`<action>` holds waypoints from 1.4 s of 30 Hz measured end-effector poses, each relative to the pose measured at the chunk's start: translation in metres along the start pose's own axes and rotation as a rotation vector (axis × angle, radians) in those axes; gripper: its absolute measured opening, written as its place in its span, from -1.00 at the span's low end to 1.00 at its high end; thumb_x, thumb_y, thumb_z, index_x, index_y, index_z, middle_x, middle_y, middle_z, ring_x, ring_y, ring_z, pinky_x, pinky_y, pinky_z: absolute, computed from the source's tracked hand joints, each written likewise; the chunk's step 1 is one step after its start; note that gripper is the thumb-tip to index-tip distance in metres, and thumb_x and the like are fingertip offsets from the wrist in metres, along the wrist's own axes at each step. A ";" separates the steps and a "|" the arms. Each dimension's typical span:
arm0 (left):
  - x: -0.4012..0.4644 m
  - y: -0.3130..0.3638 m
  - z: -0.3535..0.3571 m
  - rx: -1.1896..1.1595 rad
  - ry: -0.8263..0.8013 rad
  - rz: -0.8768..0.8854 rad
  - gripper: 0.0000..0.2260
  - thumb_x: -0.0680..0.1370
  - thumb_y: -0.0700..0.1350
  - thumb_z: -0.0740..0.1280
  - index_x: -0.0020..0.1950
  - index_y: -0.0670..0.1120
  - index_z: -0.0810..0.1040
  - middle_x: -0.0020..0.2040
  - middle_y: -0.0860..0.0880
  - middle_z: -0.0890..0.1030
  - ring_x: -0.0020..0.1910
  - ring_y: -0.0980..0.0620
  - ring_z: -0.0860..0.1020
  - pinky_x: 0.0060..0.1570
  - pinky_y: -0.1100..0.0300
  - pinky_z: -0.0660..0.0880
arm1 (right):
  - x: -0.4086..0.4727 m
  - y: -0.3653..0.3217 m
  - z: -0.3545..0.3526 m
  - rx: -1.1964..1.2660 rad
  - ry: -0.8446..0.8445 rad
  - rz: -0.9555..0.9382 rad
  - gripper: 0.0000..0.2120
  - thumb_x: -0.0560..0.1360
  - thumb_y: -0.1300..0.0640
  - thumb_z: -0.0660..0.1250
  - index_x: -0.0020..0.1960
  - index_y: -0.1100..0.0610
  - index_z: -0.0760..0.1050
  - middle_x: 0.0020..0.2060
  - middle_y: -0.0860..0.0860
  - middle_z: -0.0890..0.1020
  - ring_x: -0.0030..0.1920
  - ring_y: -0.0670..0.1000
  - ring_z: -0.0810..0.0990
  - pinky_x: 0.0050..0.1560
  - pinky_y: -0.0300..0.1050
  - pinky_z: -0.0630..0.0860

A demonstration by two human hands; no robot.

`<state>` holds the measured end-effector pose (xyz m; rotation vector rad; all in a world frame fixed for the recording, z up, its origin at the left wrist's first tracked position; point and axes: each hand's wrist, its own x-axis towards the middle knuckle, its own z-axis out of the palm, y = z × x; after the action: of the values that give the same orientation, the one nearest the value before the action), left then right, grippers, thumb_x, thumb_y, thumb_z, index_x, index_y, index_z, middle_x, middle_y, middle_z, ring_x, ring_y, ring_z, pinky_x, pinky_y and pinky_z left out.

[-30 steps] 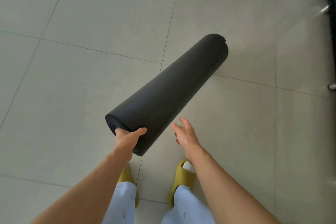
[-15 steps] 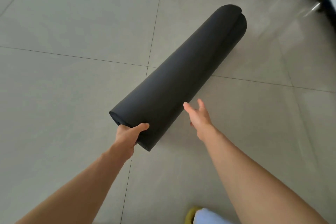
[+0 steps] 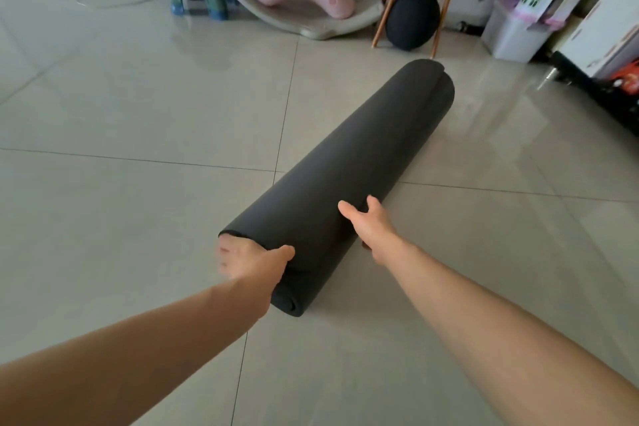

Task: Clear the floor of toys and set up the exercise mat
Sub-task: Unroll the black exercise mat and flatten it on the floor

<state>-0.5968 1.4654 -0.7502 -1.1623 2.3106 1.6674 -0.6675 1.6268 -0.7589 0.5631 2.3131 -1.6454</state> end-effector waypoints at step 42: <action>0.080 -0.031 -0.106 0.280 -0.796 -0.214 -0.28 0.23 0.26 0.36 0.23 -0.16 0.43 0.13 -0.26 0.51 0.00 -0.23 0.60 0.06 -0.15 0.54 | -0.033 0.007 0.080 0.108 -0.263 -0.069 -0.12 0.33 -0.15 0.44 0.49 -0.20 0.01 0.39 -0.02 0.31 0.33 0.06 0.38 0.35 0.07 0.35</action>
<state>-0.5969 1.3299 -0.7671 -0.5172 1.7560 1.3290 -0.6364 1.5475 -0.7775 0.2703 2.0861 -1.7662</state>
